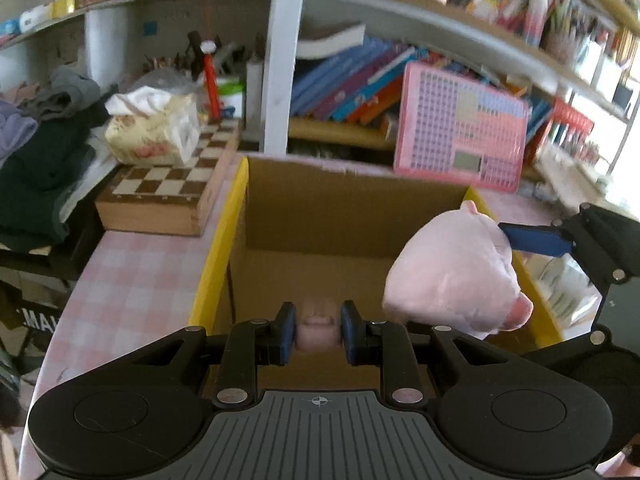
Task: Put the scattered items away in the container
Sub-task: 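Carry pig and knife over the yellow box and open both tools to drop them, then withdraw both open tools from the box back toward the remaining items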
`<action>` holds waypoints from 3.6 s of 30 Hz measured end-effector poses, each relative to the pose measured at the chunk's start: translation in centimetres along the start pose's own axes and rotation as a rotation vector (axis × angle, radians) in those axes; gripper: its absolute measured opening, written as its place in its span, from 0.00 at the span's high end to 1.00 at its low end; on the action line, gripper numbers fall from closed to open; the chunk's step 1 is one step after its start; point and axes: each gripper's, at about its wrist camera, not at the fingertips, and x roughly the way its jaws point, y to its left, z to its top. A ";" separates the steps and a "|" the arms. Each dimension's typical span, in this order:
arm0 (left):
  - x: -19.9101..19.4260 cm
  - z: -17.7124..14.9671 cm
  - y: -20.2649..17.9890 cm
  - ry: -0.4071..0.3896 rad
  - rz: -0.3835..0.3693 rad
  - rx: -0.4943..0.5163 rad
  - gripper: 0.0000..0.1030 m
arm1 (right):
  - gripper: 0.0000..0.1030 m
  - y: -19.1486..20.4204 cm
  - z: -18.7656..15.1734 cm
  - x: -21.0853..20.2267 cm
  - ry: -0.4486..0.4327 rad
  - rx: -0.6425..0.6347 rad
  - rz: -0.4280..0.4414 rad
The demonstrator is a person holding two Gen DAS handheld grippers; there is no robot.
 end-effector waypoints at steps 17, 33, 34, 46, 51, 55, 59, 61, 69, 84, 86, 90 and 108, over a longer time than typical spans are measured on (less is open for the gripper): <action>2.8 0.0 -1.0 0.079 0.032 0.080 0.70 | 0.12 -3.4 -1.6 2.3 0.097 0.181 0.146; -1.6 -0.8 -1.4 -0.016 0.062 0.018 0.54 | 0.07 -4.4 -1.3 -1.8 -0.026 0.189 0.147; -2.2 -0.8 -1.4 -0.034 0.062 0.017 0.52 | 0.07 -4.4 -1.2 -2.6 -0.042 0.199 0.139; -11.1 -4.2 -3.3 -0.200 0.085 0.040 0.20 | 0.07 -2.3 -3.9 -11.9 -0.118 0.300 0.013; -13.9 -6.9 -3.8 -0.212 0.065 0.048 0.15 | 0.07 -0.8 -6.4 -15.3 -0.094 0.348 -0.035; -15.2 -9.2 -4.3 -0.183 0.038 0.042 0.15 | 0.06 0.7 -8.3 -17.8 -0.081 0.415 -0.068; -15.6 -11.0 -4.7 -0.115 0.033 0.011 0.13 | 0.05 2.0 -10.0 -19.6 -0.032 0.521 -0.092; -15.7 -11.9 -4.8 -0.086 0.025 0.003 0.13 | 0.05 2.8 -10.8 -20.0 0.003 0.530 -0.114; -16.1 -14.6 -5.5 -0.001 0.001 0.022 0.11 | 0.04 5.2 -13.1 -21.5 0.087 0.521 -0.178; -14.4 -16.2 -8.3 0.123 -0.069 0.118 0.07 | 0.01 5.0 -14.9 -22.3 0.189 0.551 -0.260; -14.2 -16.1 -8.7 0.119 -0.078 0.124 0.07 | 0.01 4.7 -15.2 -22.4 0.193 0.557 -0.270; -13.4 -15.8 -9.8 0.125 -0.097 0.136 0.07 | 0.00 3.9 -15.9 -22.4 0.208 0.566 -0.294; -9.0 -12.7 -17.4 0.128 -0.159 0.244 0.07 | 0.00 -4.2 -19.2 -21.2 0.243 0.641 -0.381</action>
